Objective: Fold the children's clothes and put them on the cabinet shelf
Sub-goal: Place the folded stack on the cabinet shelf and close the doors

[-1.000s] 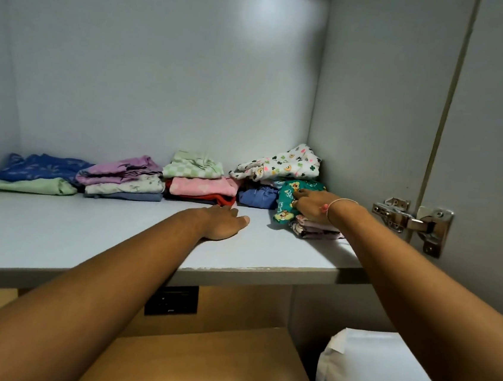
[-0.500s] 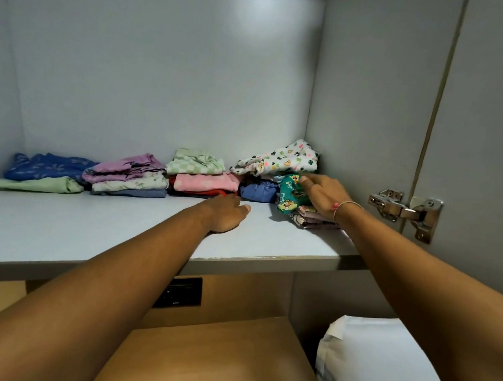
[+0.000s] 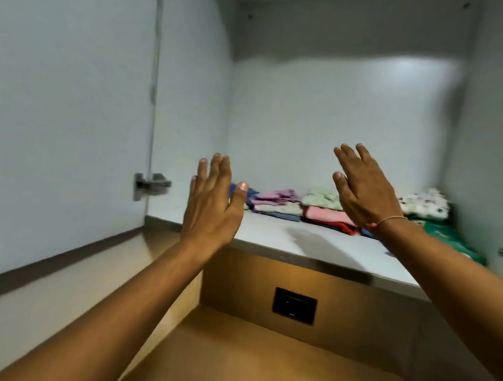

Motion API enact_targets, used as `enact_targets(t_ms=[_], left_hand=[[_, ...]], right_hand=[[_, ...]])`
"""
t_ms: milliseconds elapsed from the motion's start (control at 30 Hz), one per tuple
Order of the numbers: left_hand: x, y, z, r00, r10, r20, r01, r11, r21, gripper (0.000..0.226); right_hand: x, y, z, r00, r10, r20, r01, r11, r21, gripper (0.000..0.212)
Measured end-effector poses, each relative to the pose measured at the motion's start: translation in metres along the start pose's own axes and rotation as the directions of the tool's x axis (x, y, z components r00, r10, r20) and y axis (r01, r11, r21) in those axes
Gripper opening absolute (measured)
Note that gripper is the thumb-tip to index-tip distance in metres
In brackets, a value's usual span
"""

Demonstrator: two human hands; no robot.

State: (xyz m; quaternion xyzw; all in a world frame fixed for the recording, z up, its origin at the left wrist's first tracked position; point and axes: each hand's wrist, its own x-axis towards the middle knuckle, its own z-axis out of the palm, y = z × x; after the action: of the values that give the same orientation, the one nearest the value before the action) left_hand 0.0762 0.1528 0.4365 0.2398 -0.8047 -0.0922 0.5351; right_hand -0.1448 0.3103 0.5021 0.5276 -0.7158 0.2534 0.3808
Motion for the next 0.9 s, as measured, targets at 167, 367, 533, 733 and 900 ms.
enact_targets(t_ms=[167, 367, 533, 733, 900], left_hand=[[-0.053, -0.031, -0.134, 0.957, -0.054, -0.284, 0.125, 0.964, 0.236, 0.067], [-0.088, -0.067, -0.262, 0.850, -0.039, -0.526, 0.337, 0.806, 0.486, 0.067], [-0.090, -0.087, -0.319, 0.838, -0.039, -0.544, 0.412, 0.700, 0.584, 0.064], [-0.079, -0.109, -0.332, 0.937, 0.021, -0.349, 0.286, 0.526, 0.801, 0.058], [-0.079, -0.118, -0.331, 0.941, 0.045, -0.334, 0.259, 0.540, 0.801, 0.061]], right_hand=[[0.023, -0.114, 0.006, 0.978, -0.210, 0.010, 0.209, 0.975, 0.080, 0.057], [0.057, -0.266, -0.008, 0.868, -0.493, -0.059, 0.496, 0.863, 0.092, 0.059], [0.087, -0.379, -0.033, 0.766, -0.628, -0.138, 0.641, 0.762, 0.088, 0.060], [0.127, -0.450, -0.069, 0.630, -0.752, -0.192, 0.736, 0.658, -0.161, 0.059], [0.136, -0.449, -0.078, 0.582, -0.795, -0.168, 0.756, 0.606, -0.249, 0.053]])
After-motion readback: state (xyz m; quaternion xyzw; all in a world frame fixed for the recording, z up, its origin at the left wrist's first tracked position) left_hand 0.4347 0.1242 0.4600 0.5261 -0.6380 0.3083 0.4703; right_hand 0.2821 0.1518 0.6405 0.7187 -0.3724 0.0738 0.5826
